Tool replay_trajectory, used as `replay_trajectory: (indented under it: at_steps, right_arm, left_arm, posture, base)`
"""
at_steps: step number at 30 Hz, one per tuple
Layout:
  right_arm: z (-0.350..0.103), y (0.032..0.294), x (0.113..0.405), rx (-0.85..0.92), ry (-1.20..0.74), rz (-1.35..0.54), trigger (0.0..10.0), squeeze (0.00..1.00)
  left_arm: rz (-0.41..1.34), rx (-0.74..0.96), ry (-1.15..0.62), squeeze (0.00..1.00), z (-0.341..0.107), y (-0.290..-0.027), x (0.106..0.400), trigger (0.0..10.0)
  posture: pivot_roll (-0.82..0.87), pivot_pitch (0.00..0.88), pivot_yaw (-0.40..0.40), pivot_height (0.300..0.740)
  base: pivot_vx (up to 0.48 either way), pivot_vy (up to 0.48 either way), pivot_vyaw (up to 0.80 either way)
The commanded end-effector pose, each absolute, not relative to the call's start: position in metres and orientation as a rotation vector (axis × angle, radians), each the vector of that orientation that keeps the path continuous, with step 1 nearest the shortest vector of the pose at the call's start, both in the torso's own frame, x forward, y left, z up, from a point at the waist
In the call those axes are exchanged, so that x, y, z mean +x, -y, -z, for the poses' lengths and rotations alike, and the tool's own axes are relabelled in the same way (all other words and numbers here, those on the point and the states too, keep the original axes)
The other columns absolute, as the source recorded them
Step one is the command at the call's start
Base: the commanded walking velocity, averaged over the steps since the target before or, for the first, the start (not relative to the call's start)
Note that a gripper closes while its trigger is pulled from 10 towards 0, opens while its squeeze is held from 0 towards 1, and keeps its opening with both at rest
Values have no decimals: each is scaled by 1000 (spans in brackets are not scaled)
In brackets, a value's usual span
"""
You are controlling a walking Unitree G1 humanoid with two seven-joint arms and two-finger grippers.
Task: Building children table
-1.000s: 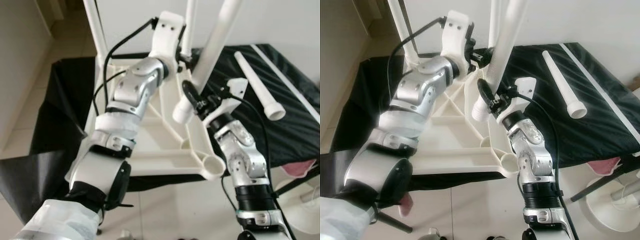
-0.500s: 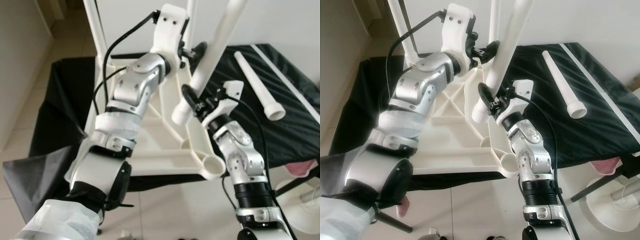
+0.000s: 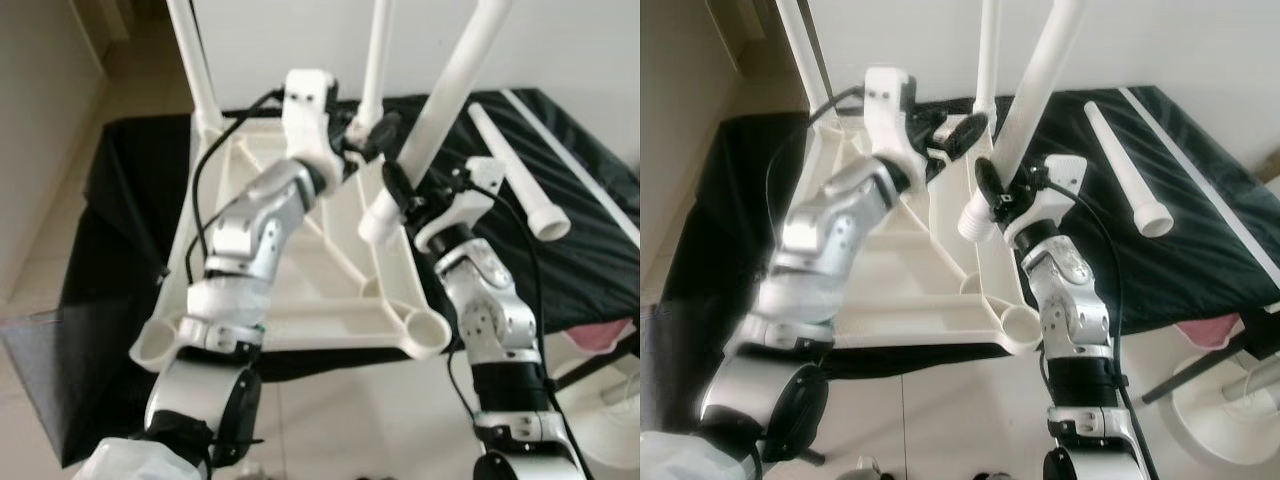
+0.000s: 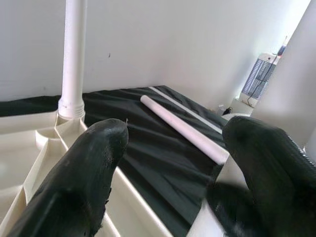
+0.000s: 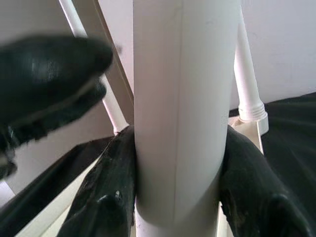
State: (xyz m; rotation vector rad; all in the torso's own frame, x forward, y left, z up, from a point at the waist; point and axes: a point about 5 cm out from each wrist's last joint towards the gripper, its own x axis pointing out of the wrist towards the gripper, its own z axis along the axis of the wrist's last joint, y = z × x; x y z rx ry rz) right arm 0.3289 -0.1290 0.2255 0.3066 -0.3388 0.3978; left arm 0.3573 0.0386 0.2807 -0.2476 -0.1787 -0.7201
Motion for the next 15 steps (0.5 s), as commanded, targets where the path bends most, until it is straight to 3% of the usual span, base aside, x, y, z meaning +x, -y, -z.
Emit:
replay_trajectory:
  at_steps: [1, 15]
  right_arm:
    - [-227, 132, 326, 315, 350, -383, 10000, 0]
    - [-220, 153, 323, 372, 329, -227, 10000, 0]
  left_arm:
    - [815, -235, 208, 0, -282, -37, 352, 10000]
    - [757, -144, 270, 0, -238, -46, 323, 10000]
  posture:
    - [6, 0, -1, 740]
    - [-6, 0, -3, 740]
  base:
    - [0, 0, 0]
    - [0, 0, 0]
